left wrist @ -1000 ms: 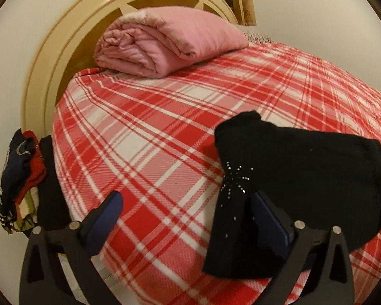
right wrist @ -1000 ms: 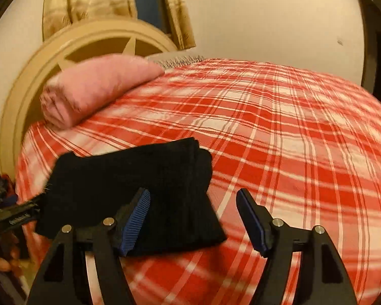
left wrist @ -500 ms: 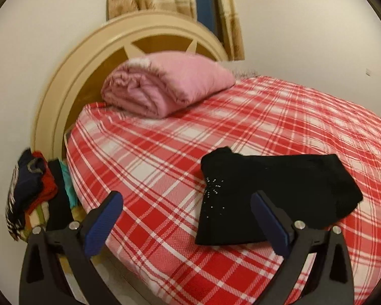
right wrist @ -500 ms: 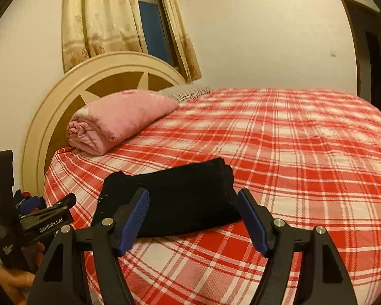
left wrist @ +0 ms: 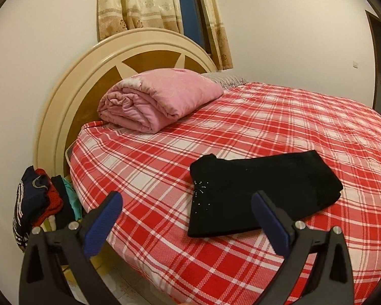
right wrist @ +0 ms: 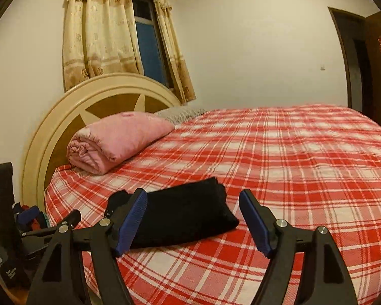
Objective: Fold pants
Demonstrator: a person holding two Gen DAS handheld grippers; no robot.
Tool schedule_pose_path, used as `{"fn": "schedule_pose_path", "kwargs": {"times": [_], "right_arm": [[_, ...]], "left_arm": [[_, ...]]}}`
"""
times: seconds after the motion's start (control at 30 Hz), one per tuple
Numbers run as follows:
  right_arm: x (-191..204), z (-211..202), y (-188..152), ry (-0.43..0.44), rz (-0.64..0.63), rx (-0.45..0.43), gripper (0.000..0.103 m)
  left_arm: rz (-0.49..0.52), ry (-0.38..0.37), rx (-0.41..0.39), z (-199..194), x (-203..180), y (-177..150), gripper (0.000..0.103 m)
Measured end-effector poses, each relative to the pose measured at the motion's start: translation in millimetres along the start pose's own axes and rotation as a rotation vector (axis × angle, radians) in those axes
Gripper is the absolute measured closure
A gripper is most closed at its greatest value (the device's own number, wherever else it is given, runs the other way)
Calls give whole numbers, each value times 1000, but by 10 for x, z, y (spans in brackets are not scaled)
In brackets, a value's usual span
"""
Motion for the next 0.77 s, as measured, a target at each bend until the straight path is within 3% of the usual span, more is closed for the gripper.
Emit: {"fn": "schedule_pose_path", "kwargs": {"times": [0.37,0.57,0.77], "right_arm": [[-6,-91,78,-9,5,-33,27],[-24,-148,112,-30,4,-55,27],[-41,-152,112,-29,8,-47,26]], "left_arm": [[28,-5,-62,-218,-98,64,0],[34,49,-76,-234,-95,82,0],[42,11,-64,-218,-132,54,0]]}}
Point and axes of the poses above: each gripper's, at about its wrist camera, not at the fingertips, and z roughly the way its jaws point, x to its left, y to its top, the point moved 6 cm from there along z, roughly the way its jaws point, and after that the axes turned 1 degree about x, right-handed, at the moved point
